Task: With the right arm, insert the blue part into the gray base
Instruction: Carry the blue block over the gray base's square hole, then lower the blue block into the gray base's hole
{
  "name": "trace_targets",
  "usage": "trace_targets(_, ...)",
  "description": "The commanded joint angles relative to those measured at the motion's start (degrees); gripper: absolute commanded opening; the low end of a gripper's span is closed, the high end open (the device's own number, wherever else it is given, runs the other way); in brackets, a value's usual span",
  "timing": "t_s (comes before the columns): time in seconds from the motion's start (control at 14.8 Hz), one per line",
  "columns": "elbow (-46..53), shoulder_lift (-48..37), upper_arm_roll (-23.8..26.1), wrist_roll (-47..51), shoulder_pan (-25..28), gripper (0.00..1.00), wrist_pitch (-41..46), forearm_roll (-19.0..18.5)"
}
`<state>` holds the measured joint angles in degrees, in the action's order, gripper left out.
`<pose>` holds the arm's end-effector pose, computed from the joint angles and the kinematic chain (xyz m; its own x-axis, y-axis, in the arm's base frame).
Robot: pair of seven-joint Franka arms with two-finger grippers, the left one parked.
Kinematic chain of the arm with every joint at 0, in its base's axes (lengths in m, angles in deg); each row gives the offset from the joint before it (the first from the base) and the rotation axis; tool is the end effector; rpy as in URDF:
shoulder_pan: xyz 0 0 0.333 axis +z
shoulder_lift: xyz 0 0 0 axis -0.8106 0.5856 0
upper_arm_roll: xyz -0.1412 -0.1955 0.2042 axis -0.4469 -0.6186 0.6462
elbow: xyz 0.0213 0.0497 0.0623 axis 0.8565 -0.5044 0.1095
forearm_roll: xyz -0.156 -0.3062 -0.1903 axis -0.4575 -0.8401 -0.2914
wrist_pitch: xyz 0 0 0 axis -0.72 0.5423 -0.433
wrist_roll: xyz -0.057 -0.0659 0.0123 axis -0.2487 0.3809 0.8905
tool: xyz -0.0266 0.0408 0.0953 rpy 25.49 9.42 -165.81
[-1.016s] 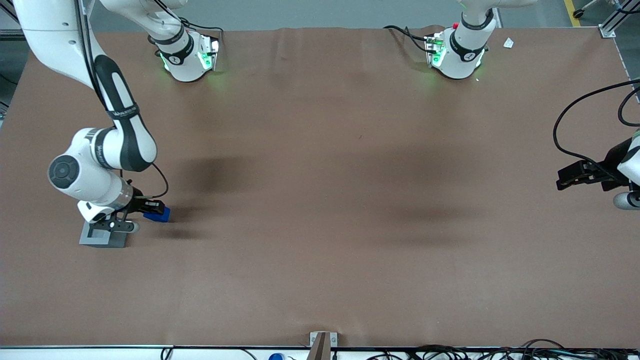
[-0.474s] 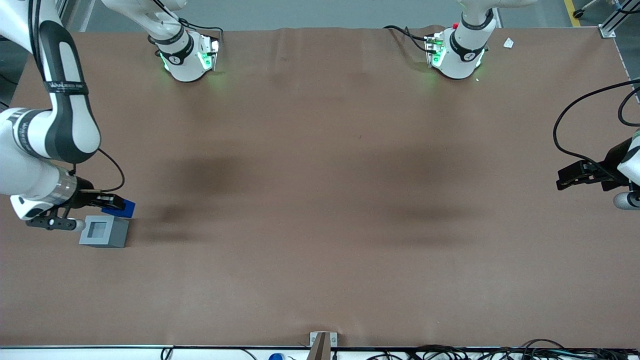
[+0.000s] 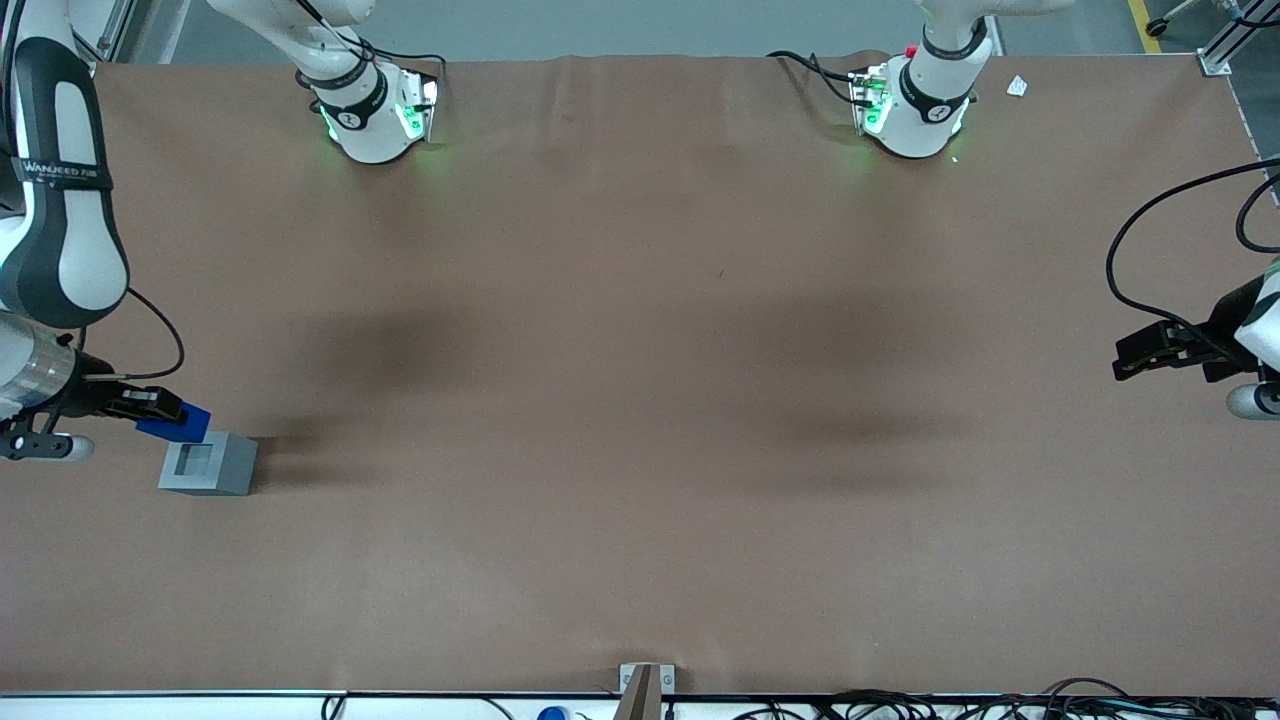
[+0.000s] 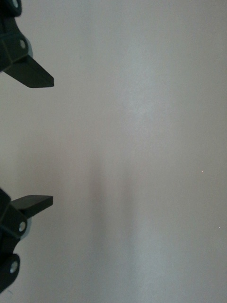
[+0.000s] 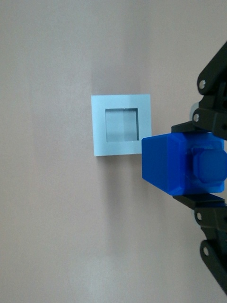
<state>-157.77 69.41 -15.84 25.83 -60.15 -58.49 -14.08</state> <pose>0.6325 -0.1404 0.3794 0.9980 -0.0560 0.0292 -0.0547 -0.9975 -0.0452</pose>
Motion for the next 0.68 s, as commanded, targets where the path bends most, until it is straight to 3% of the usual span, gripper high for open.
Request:
trace_targets(0.0,3.74,3.36,0.64,-0.96,-0.77,0.03,0.33,-1.07)
trace_targets(0.61,7.88,8.28,0.64,-0.96,-1.47,0.03,0.24,-3.53)
